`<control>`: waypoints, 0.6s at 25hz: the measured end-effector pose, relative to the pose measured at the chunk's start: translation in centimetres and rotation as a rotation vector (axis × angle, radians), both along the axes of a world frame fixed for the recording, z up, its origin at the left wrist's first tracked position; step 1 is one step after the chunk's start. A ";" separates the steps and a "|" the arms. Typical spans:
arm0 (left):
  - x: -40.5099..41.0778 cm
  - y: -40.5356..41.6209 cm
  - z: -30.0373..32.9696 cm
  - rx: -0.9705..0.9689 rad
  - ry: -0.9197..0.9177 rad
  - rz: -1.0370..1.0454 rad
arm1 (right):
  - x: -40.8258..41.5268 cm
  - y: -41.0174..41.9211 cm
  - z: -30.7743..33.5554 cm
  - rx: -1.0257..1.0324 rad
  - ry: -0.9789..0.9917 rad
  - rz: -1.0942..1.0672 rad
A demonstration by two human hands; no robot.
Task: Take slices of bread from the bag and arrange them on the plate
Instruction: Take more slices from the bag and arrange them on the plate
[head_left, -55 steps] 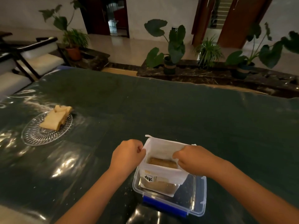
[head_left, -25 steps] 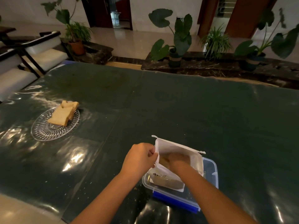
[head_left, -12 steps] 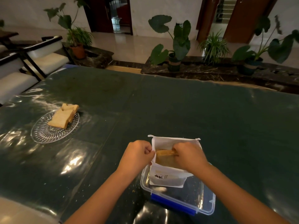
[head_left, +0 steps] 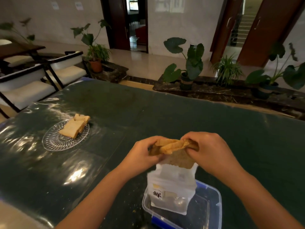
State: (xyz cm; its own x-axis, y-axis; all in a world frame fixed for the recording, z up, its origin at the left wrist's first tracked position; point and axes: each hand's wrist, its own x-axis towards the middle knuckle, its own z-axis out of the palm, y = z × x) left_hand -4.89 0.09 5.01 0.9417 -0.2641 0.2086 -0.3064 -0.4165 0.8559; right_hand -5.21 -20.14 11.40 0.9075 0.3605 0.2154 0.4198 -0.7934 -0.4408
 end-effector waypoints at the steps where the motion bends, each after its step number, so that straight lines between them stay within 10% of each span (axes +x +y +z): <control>1: 0.2 0.2 0.3 -0.059 -0.011 0.023 | 0.3 0.5 0.6 0.020 -0.003 0.021; 9: -0.7 7.9 1.8 -0.494 0.082 0.255 | 3.9 7.2 0.8 0.843 0.447 0.117; 15: -3.0 20.2 1.2 -0.508 0.167 0.399 | 2.7 21.1 -5.0 0.998 0.626 0.073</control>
